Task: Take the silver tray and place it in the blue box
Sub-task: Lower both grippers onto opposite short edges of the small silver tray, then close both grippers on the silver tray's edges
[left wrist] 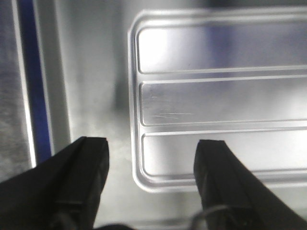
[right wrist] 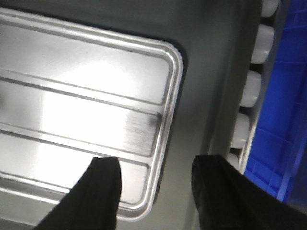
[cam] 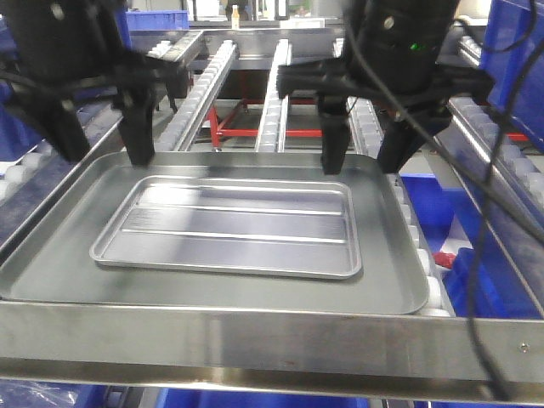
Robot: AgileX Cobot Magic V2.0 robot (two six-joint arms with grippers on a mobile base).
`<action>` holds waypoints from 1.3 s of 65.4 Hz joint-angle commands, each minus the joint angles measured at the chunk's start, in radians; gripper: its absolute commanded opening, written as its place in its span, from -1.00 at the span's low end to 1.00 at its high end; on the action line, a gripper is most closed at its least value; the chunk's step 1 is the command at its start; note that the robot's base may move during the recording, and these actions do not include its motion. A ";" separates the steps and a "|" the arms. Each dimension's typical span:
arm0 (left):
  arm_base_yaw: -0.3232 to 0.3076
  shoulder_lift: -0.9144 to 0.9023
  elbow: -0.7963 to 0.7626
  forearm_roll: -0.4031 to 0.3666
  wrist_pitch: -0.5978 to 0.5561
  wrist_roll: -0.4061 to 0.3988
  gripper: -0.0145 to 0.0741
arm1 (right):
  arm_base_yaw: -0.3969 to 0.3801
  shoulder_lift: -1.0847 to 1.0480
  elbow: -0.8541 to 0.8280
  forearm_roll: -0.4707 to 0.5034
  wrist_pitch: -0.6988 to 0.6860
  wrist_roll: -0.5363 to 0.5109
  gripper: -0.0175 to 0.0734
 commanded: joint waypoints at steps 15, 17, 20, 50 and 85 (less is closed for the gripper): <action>0.019 0.030 -0.032 0.003 -0.069 -0.014 0.03 | -0.014 0.027 -0.035 -0.019 -0.069 0.002 0.37; 0.019 0.038 -0.032 0.003 -0.075 -0.014 0.03 | -0.016 0.031 -0.035 -0.019 -0.074 0.002 0.37; 0.019 0.046 -0.032 0.003 -0.090 -0.014 0.03 | -0.016 0.042 -0.035 -0.019 -0.082 0.002 0.37; 0.019 0.127 -0.034 -0.022 -0.120 -0.014 0.03 | -0.017 0.100 -0.035 -0.019 -0.115 0.002 0.37; 0.021 0.130 -0.034 -0.024 -0.125 -0.041 -0.57 | -0.017 0.151 -0.035 -0.019 -0.091 0.002 0.01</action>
